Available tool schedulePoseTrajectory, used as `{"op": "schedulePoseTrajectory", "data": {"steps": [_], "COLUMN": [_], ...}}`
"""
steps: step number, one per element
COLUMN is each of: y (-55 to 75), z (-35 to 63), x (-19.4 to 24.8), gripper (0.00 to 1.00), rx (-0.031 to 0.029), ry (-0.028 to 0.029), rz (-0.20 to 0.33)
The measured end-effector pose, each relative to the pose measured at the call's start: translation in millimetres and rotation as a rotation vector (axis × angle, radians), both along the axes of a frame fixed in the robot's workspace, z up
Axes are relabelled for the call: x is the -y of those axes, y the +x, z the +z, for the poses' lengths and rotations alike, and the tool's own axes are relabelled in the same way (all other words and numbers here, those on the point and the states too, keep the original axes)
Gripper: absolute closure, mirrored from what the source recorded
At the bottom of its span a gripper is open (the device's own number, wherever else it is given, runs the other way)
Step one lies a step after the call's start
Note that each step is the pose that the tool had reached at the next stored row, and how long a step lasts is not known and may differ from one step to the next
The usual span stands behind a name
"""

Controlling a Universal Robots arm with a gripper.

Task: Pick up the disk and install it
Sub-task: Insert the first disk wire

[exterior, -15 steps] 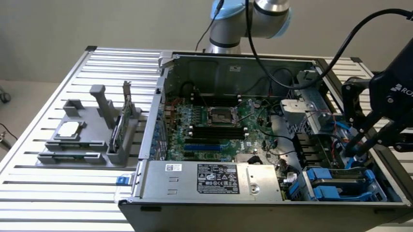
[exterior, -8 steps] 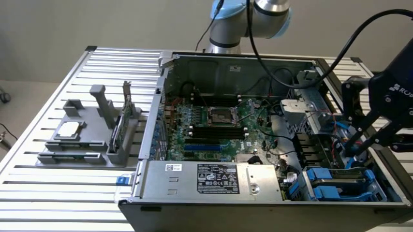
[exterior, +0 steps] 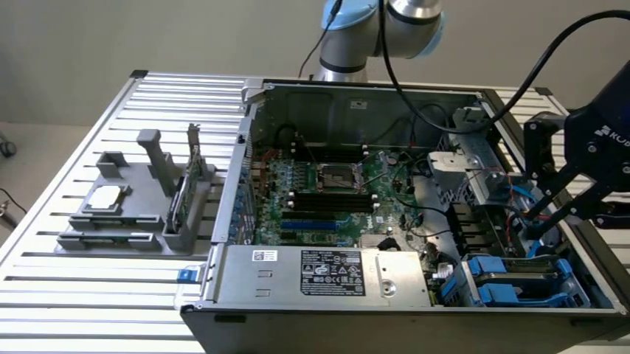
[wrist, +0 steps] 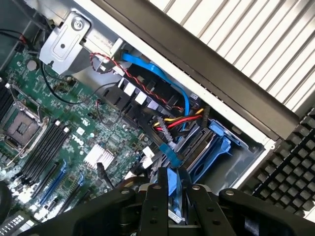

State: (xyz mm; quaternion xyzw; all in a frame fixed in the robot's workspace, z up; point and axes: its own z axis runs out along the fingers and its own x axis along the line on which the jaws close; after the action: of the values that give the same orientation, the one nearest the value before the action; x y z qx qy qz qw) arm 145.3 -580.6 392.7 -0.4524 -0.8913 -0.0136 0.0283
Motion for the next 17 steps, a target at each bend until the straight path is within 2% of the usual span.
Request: {"op": "schedulePoseTrajectory", "data": {"steps": [5, 9, 13, 17], "y": [15.7, 25.1, 32.3, 35.9], "z": [0.0, -2.7, -7.6, -14.0], "x": [0.0, 1.5, 5.2, 9.2], "gripper": [0.78, 0.78, 0.78, 0.78], "rx": [0.0, -0.0009, -0.0038, -0.0054], "ry": [0.0109, 0.0219, 0.0271, 0.0289], "rz": [-0.001, -0.001, -0.001, -0.001]}}
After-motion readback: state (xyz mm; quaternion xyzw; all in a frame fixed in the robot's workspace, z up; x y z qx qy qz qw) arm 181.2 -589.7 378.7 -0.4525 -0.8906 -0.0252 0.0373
